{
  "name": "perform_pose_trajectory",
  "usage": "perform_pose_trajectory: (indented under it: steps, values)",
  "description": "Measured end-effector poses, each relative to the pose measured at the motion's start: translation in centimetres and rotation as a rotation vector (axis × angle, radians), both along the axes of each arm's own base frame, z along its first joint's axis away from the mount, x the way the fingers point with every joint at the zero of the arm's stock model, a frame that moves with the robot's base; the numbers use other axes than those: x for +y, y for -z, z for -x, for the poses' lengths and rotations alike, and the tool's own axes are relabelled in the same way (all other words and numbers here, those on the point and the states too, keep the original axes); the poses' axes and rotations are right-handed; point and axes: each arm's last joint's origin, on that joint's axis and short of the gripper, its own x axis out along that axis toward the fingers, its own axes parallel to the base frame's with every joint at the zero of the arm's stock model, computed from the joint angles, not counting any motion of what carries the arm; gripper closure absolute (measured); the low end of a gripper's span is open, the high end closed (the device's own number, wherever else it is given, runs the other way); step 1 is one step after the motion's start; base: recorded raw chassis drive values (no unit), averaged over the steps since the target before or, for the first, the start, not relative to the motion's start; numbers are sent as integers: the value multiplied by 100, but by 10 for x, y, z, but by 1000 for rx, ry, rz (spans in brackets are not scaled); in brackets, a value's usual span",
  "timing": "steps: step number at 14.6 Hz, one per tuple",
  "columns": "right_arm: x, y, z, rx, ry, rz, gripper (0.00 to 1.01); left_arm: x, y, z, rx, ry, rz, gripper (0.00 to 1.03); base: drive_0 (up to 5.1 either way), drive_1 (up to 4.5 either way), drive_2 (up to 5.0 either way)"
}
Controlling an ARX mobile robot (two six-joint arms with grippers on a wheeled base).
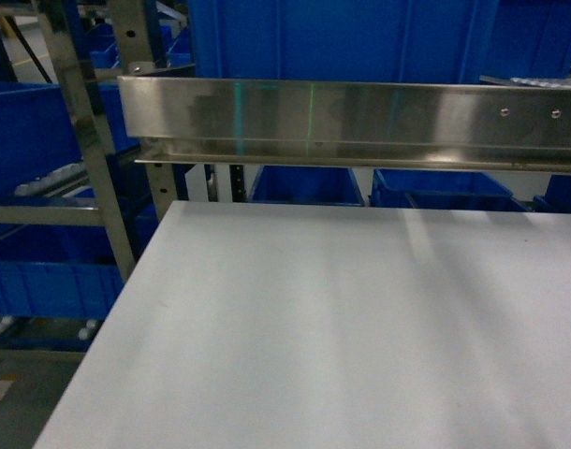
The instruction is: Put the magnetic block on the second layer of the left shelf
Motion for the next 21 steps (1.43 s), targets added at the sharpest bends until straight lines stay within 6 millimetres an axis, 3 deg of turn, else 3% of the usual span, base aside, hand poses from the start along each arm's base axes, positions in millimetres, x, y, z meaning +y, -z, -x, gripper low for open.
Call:
perform_pose_trajectory:
  steps: [21]
  values:
    - [0, 1, 0, 4, 0, 0, 56, 0, 0, 0, 0, 0, 0, 5, -501, 245, 245]
